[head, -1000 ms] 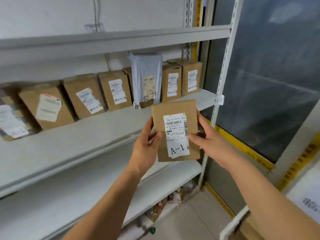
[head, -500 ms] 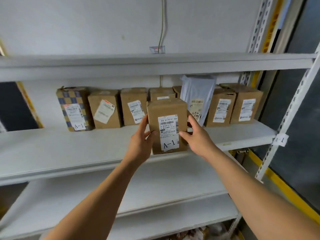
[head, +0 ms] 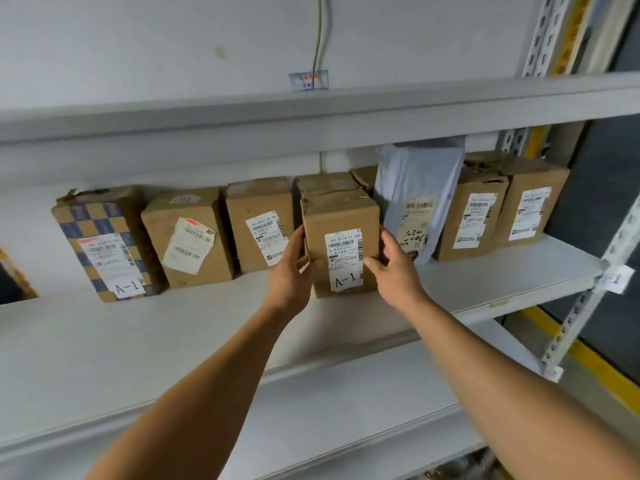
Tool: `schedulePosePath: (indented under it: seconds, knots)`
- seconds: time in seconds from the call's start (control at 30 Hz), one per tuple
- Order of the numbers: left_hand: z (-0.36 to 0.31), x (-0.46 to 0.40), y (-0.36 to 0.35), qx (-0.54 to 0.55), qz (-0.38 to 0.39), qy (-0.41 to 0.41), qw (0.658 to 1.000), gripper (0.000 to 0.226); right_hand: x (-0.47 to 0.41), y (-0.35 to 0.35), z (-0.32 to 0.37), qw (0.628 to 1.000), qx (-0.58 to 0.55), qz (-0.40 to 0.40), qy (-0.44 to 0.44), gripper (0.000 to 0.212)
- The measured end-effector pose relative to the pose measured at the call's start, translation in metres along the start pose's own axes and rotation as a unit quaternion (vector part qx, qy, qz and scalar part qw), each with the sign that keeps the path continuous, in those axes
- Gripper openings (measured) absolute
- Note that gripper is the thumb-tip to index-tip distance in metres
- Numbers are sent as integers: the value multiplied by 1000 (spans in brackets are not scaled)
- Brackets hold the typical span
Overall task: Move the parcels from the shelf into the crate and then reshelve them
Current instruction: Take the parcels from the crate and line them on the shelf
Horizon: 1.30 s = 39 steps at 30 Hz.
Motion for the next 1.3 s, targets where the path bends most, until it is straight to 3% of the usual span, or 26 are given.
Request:
schedulePosePath:
  seconds: [0.37, 0.5, 0.7, 1.0, 1.13, 1.3]
  knots:
    - [11, -27, 0, 1, 1, 32, 999, 71, -19, -5, -7, 998, 19, -55, -11, 62]
    - [0, -5, -6, -3, -31, 54, 998, 67, 0, 3, -4, 998, -11, -53, -35, 65]
    - [-15, 59, -30, -34, -63, 88, 994, 49, 63, 33, -11, 999, 10, -22, -27, 50]
    - [-48, 124, -118, -88, 32, 36, 995, 41, 189, 96, -32, 994, 101, -7, -31, 48]
    - [-50, 133, -177, -110, 122, 13, 986, 39, 256, 127, -55, 989, 93, -32, -108, 48]
    - [-40, 156, -263, -123, 243, 13, 962, 41, 351, 151, -102, 959, 101, -117, -236, 47]
Point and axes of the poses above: each hand's wrist, its own x-axis away from the middle knuckle, its own y-axis out of the back of the hand, z = x × y, the point moved 1 cm from there along -x, towards the middle knuckle, and after that the axes turned 11 degrees about z, right-handed, at the moved point
